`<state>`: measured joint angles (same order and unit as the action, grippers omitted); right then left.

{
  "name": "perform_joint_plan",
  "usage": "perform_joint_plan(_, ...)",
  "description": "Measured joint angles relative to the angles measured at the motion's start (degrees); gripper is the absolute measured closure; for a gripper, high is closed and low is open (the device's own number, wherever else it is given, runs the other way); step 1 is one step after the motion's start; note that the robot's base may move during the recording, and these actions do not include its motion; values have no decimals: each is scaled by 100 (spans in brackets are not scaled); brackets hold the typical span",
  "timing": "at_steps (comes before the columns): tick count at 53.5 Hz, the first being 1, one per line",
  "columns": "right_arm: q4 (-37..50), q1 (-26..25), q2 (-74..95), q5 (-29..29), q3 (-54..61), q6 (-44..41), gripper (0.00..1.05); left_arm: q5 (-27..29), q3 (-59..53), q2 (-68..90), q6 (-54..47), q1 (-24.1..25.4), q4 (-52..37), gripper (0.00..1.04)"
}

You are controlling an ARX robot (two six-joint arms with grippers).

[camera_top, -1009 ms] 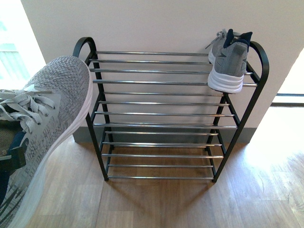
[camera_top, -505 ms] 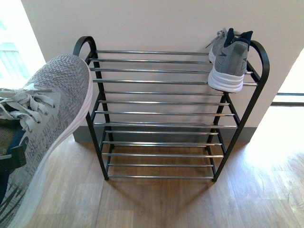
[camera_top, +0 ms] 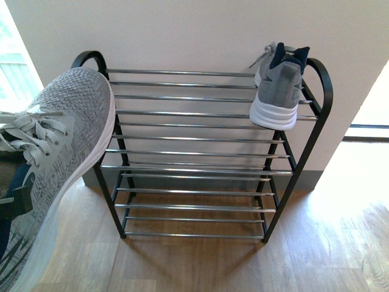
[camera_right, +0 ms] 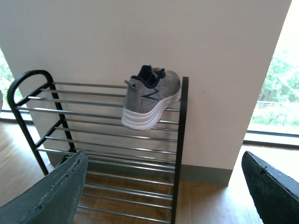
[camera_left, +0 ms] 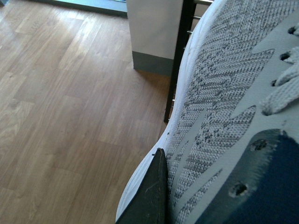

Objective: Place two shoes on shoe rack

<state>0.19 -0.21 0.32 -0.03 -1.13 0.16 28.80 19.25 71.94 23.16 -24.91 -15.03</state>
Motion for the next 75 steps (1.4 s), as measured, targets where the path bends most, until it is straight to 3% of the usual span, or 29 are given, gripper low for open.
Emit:
perform_joint_plan(32, -15, 11, -4, 22, 0, 0, 9, 28, -17, 24, -9, -28, -39, 103)
perform_joint_plan(36, -15, 11, -4, 20, 0, 0, 9, 787, -199, 391, 0, -98, -1370, 103)
perform_joint_plan(38, -15, 11, -4, 4, 0, 0, 9, 802, -116, 544, 81, -79, -1606, 103)
perform_joint_plan(63, -15, 11, -4, 4, 0, 0, 9, -1215, 3244, 2625, 1526, 55, -63, 103)
perform_joint_plan(75, -15, 11, -4, 7, 0, 0, 9, -1449, 4682, 3720, 1864, 199, 811, 103)
